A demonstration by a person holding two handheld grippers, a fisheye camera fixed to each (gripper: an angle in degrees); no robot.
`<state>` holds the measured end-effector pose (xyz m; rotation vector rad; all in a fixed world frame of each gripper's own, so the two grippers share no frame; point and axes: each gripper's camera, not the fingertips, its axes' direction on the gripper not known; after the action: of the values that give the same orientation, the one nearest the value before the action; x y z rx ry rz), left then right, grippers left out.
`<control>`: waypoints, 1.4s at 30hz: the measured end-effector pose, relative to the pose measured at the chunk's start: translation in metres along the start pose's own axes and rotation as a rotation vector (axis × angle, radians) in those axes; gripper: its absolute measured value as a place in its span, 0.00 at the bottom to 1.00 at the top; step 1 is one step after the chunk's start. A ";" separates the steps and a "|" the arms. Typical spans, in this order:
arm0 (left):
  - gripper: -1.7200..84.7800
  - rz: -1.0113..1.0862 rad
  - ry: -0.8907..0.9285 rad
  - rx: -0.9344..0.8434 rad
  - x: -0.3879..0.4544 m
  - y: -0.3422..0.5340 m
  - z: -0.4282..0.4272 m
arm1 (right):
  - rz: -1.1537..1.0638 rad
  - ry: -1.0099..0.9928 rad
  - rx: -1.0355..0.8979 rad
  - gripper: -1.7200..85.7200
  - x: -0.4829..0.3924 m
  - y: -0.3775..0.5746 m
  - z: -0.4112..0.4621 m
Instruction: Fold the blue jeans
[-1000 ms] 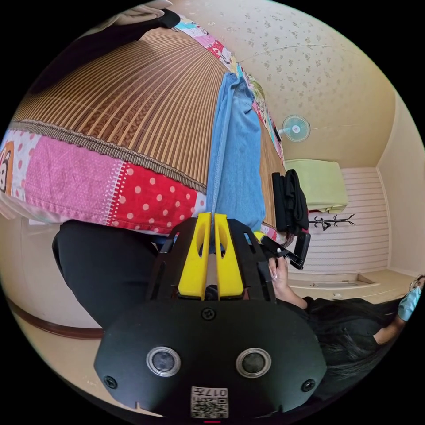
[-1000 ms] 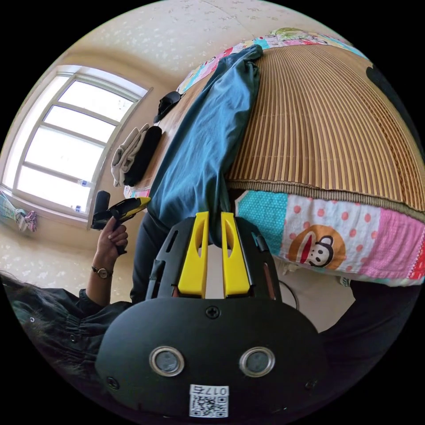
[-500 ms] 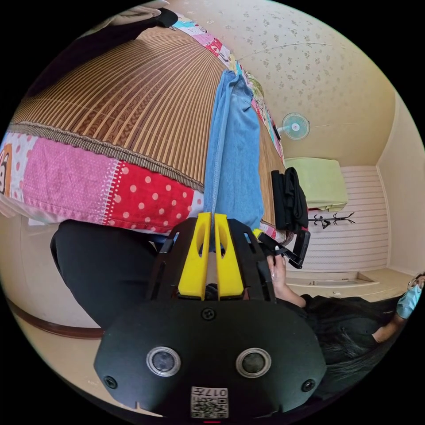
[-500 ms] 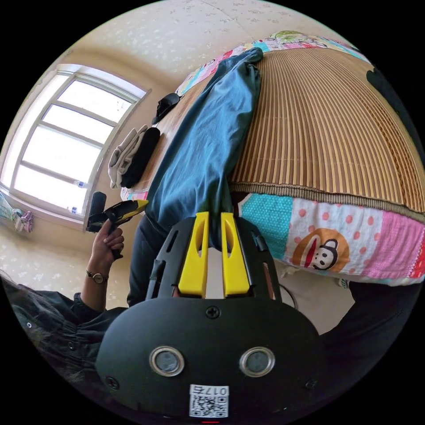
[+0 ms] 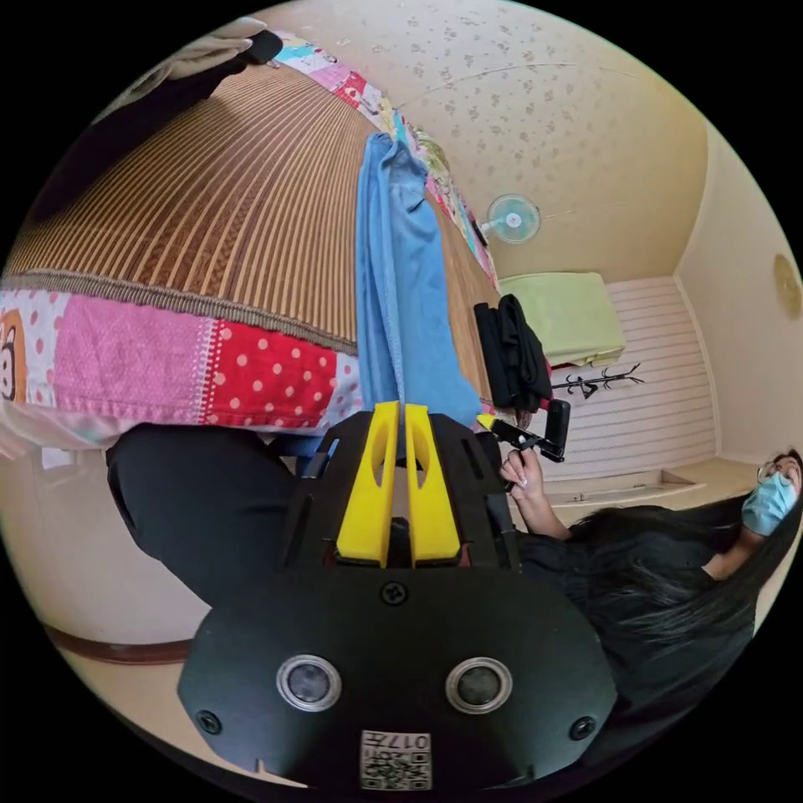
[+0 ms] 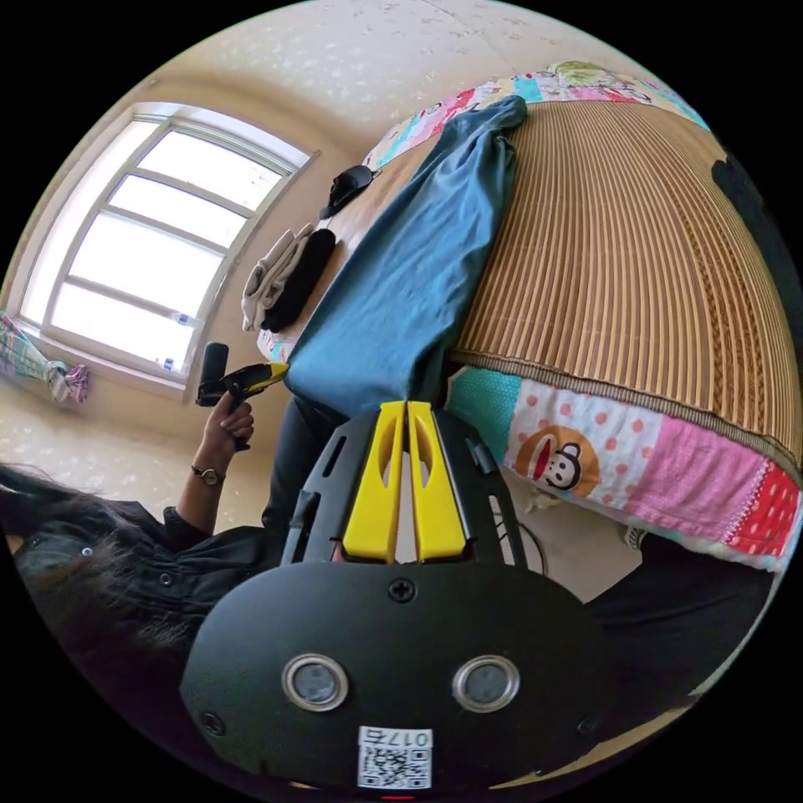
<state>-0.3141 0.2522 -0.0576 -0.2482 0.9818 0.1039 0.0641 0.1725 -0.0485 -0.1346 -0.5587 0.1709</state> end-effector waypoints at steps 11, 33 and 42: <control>0.16 0.069 -0.142 0.143 0.034 -0.032 -0.017 | 0.004 0.029 0.156 0.14 0.002 -0.048 -0.036; 0.10 0.095 -0.024 0.049 0.021 -0.009 0.034 | 0.018 0.022 -0.012 0.06 0.030 -0.012 -0.032; 0.16 0.226 -0.086 0.187 0.039 -0.081 0.017 | 0.059 0.058 0.212 0.15 0.051 -0.062 -0.061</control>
<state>-0.2628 0.1770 -0.0675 0.0392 0.9244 0.2264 0.1477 0.1169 -0.0627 0.0500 -0.4763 0.2812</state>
